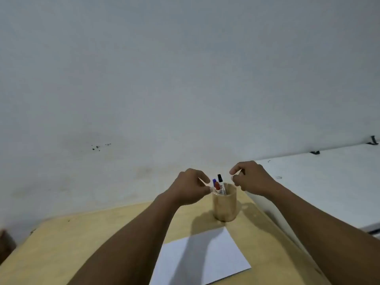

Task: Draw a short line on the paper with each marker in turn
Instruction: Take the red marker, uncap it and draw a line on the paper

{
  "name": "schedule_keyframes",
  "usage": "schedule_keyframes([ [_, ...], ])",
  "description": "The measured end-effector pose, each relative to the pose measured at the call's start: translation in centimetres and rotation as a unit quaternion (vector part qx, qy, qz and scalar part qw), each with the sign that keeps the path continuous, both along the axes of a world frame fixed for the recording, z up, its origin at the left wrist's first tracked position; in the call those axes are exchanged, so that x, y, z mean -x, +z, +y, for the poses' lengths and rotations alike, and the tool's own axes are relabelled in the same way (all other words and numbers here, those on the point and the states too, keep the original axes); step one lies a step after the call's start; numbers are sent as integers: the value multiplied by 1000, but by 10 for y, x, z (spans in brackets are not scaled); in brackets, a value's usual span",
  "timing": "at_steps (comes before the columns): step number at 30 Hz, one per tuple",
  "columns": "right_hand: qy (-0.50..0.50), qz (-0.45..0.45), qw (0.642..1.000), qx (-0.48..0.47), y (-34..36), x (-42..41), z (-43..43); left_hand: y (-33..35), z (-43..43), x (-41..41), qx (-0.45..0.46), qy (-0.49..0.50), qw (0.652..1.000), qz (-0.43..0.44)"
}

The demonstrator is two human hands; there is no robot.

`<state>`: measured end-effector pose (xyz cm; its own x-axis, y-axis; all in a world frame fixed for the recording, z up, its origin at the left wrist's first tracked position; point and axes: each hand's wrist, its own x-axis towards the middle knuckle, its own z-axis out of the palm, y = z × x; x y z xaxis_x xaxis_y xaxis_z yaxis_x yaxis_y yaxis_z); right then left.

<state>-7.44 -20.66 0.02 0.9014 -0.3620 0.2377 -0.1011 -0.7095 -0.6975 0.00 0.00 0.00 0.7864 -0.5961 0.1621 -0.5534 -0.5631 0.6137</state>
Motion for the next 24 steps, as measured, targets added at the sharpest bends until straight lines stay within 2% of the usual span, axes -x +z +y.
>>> schedule_keyframes([
  [10, -22, 44, 998, -44, -43, -34, -40, -30, -74, -34, -102, 0, 979, -178],
  [14, -21, 26, 998, -62, -44, -32, -38, -27, -71, -43, -58, 12, 983, -171],
  [17, 13, 32, 991, -130, -30, -24, -27, -10, -58, -42, 14, 33, 989, -141],
  [19, 64, 89, 975, -192, -16, -16, -11, 8, -45, -38, 62, 45, 989, -123],
  [21, 119, 149, 945, -266, -4, -8, 13, 26, -28, -32, 119, 52, 987, -100],
  [24, 167, 135, 877, -429, -1, -5, 58, 44, 1, -22, 176, 52, 981, -58],
])
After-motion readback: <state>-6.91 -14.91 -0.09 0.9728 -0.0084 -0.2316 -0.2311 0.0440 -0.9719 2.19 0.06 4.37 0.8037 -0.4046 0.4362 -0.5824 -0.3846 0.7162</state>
